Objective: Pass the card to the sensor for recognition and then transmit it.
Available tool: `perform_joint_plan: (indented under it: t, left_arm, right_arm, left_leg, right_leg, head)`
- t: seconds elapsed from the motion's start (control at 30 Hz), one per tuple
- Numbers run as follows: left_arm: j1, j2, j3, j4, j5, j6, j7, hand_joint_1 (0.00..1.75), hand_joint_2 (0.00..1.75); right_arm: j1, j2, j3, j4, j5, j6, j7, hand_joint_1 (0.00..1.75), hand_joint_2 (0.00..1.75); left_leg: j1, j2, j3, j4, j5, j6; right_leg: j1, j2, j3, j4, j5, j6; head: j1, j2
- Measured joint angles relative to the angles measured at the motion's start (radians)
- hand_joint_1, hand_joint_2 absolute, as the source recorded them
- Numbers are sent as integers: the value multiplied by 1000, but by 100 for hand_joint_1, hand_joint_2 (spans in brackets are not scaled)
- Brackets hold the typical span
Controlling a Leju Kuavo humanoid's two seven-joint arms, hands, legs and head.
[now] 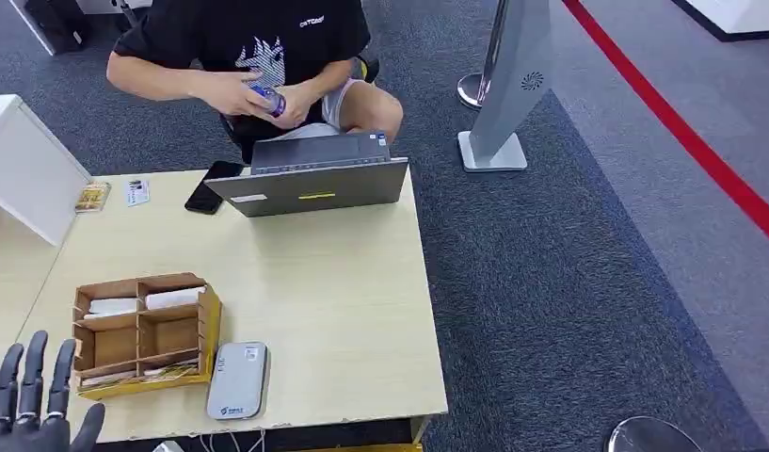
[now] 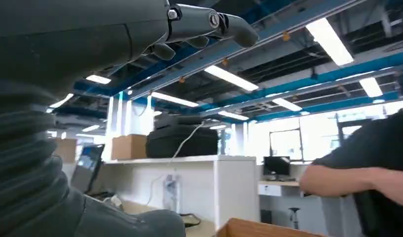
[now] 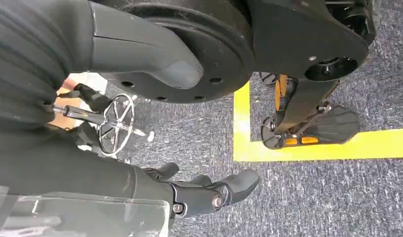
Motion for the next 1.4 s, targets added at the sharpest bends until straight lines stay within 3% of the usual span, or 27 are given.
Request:
perform_joint_plan:
  t: [0.13,0.37,0.43,0.47,0.53,0.6,0.63,0.83,1.13,1.4]
  left_arm:
    - [3,51,-51,19,-2,14,48,0,175]
    - [3,59,-55,21,-3,14,55,0,175]
    - [5,81,-77,27,-20,12,93,0,175]
    - [5,96,-88,33,-37,8,112,0,175]
    - [5,172,-136,88,-113,-10,222,0,175]
    - [-7,224,-152,161,-111,-32,258,0,175]
    - [-22,238,-153,210,-103,-39,258,0,175]
    - [-48,254,-153,284,-96,-27,258,0,175]
    - [-90,270,-160,346,-119,63,243,0,175]
    - [-140,294,-205,390,-135,67,242,0,175]
  right_arm:
    - [0,0,-6,0,2,0,0,0,175]
    - [0,0,-7,0,3,0,0,0,175]
    - [0,0,-10,0,8,0,0,0,175]
    - [0,0,-10,0,13,0,0,0,175]
    - [0,0,-25,0,31,5,0,0,175]
    - [-1,0,-34,0,53,13,0,0,175]
    - [-1,0,-39,0,59,16,0,0,175]
    - [-2,0,-42,0,73,17,0,0,175]
    - [-5,0,-43,0,96,22,9,0,175]
    - [-6,0,-44,-2,110,27,9,0,175]
  left_leg:
    - [0,0,0,0,0,0]
    - [0,0,0,0,0,0]
    - [0,0,0,0,0,0]
    - [0,0,0,0,0,0]
    - [0,0,0,0,0,0]
    - [0,0,0,0,0,0]
    - [0,0,0,0,0,0]
    - [0,0,0,0,0,0]
    - [0,0,0,0,0,0]
    - [0,0,0,0,0,0]
  right_leg:
    - [0,0,0,0,0,0]
    - [0,0,0,0,0,0]
    - [0,0,0,0,0,0]
    - [0,0,0,0,0,0]
    - [0,0,0,0,0,0]
    - [0,0,0,0,0,0]
    - [0,0,0,0,0,0]
    - [0,0,0,0,0,0]
    - [0,0,0,0,0,0]
    - [0,0,0,0,0,0]
  head:
    - [0,0]
    - [0,0]
    - [0,0]
    - [0,0]
    - [0,0]
    - [0,0]
    - [0,0]
    - [0,0]
    - [0,0]
    - [0,0]
